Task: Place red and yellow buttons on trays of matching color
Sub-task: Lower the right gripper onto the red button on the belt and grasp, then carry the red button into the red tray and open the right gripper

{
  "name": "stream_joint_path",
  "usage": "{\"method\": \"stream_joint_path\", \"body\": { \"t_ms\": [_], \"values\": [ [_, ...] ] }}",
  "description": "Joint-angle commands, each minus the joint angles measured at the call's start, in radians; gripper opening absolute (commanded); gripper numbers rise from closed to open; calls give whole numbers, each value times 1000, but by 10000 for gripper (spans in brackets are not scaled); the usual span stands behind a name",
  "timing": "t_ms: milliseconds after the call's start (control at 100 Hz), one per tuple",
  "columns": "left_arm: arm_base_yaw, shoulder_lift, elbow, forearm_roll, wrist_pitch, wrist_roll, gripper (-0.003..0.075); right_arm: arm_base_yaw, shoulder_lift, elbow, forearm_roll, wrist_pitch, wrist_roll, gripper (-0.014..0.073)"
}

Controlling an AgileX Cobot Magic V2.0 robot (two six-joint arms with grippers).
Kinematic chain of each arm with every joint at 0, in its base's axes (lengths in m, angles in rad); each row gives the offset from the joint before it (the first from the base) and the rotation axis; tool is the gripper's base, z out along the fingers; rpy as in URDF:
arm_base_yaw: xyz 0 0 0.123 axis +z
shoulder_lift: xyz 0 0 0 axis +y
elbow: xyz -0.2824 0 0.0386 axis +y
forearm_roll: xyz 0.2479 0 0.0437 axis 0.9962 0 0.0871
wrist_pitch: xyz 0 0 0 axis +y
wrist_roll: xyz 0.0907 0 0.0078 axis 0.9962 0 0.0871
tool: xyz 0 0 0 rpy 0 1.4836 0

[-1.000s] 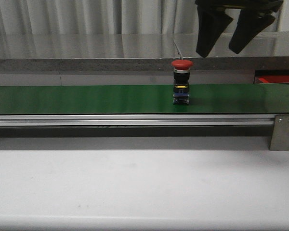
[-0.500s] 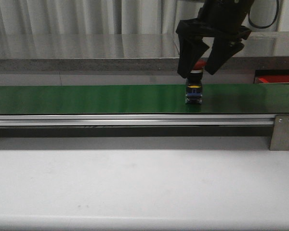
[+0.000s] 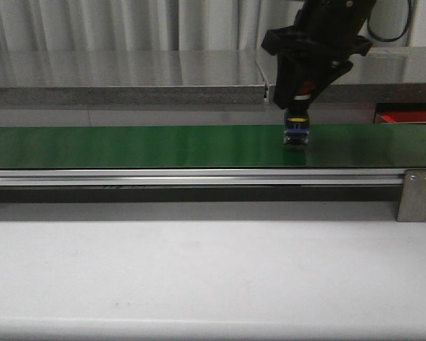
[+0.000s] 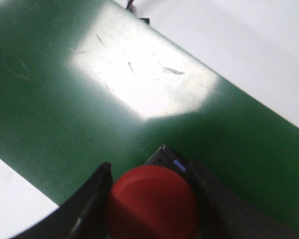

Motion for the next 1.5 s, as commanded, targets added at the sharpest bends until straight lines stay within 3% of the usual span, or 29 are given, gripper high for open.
{"method": "stream_joint_path", "body": {
  "t_ms": [0, 460, 740, 1020, 1490],
  "values": [
    [-8, -4, -27, -18, -60, -2, -20, -46, -88, -34, 15, -41, 17, 132],
    [-8, -4, -27, -18, -60, -2, -20, -404, -147, -33, 15, -57, 76, 132],
    [-8, -4, -27, -18, -60, -2, -20, -563, -143, -33, 15, -135, 79, 132],
    [-8, -4, -27, -18, -60, -2, -20, -643, -130, 4, 16, -246, 110, 132],
    [-8, -4, -27, -18, -60, -2, -20, -649, 20, 9, 50, -410, 110, 132]
  ]
}}
